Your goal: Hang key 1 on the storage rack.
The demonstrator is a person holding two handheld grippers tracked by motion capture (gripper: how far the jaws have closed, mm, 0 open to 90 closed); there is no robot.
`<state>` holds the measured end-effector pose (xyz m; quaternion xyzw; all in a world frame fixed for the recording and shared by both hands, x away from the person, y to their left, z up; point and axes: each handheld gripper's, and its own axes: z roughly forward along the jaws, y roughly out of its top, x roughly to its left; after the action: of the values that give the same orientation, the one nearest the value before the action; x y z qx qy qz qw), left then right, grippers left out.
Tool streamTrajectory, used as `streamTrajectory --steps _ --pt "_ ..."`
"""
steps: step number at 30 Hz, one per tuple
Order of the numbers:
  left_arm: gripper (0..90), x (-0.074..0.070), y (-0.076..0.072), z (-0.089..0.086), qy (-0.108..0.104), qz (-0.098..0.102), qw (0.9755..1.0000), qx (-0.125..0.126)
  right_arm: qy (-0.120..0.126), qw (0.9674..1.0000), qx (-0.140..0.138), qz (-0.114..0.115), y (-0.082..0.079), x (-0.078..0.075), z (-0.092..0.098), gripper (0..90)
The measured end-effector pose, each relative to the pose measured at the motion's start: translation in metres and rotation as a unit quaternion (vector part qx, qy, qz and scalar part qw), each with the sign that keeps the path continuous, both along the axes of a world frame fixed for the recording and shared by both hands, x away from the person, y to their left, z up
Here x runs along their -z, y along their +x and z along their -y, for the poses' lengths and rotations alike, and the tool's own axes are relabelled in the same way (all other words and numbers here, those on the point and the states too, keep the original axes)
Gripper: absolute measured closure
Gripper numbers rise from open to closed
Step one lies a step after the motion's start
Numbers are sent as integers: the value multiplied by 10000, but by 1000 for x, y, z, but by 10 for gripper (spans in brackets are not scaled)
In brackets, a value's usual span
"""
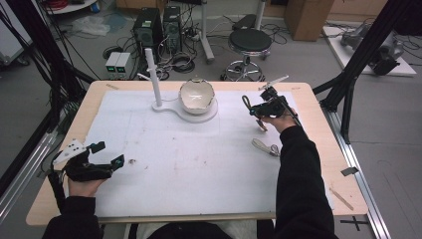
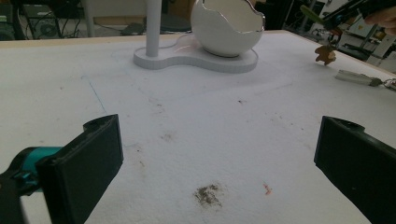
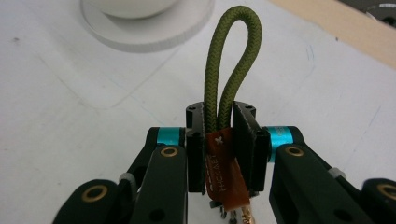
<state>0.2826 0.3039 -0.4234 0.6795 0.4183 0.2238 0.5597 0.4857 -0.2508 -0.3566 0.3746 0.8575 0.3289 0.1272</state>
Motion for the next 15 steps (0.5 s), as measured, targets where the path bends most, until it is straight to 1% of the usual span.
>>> streamTrajectory --steps 2,6,10,13,15 --pt "17 0 1 1 -14 -4 10000 2 74 9999 -95 82 -4 -8 -2 757" --pt "17 0 1 1 11 -26 10000 28 361 9986 -296 235 -9 -24 -7 757" --pt "17 0 0 2 50 -27 10000 57 408 9980 -361 318 -11 -35 -15 756" --pt "17 0 -1 2 75 -34 9999 69 371 9977 -439 369 -13 -41 -25 756" --pt "17 0 -1 2 79 -35 9999 68 396 9971 -507 404 -15 -45 -33 756"
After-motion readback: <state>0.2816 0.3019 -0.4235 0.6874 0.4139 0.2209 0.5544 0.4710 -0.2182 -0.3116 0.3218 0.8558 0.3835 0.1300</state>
